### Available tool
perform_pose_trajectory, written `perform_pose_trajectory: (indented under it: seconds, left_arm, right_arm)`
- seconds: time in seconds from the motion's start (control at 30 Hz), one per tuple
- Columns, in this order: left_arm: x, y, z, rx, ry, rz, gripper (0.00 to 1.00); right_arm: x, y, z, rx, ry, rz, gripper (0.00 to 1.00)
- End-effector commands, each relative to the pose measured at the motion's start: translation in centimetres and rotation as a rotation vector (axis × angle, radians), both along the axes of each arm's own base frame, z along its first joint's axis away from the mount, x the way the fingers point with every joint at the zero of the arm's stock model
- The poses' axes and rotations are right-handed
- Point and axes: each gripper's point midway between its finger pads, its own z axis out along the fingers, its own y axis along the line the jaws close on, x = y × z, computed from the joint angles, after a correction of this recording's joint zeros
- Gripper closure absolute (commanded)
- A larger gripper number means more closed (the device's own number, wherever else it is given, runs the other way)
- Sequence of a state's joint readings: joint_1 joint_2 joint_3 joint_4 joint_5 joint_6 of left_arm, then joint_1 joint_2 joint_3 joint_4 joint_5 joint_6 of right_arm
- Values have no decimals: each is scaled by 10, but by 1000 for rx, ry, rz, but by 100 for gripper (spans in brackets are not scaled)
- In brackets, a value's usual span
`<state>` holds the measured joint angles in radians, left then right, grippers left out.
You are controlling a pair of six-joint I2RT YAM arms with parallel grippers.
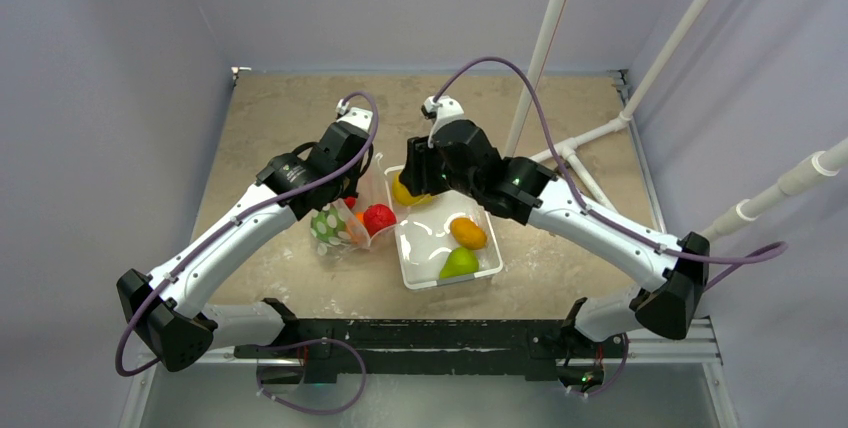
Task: Place the food in the zip-top bag and seal the zipper
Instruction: Pick up the fake fruit from the bin, then place the fake fruit in the zipper food storage bag.
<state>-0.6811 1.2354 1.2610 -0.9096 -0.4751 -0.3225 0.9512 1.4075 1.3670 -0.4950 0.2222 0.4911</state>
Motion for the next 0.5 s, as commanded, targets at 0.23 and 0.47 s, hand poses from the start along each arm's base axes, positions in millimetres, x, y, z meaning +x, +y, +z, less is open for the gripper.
perform_pose_trajectory:
  seconds: [0.23, 0.47]
  left_arm:
    - [0, -7, 10, -62, -25, 0, 100]
    - [0, -6, 10, -63, -26, 1, 100]
  right_arm:
    - [21, 54, 56, 147, -121, 96, 79]
    - [22, 77, 42, 160, -102, 148, 79]
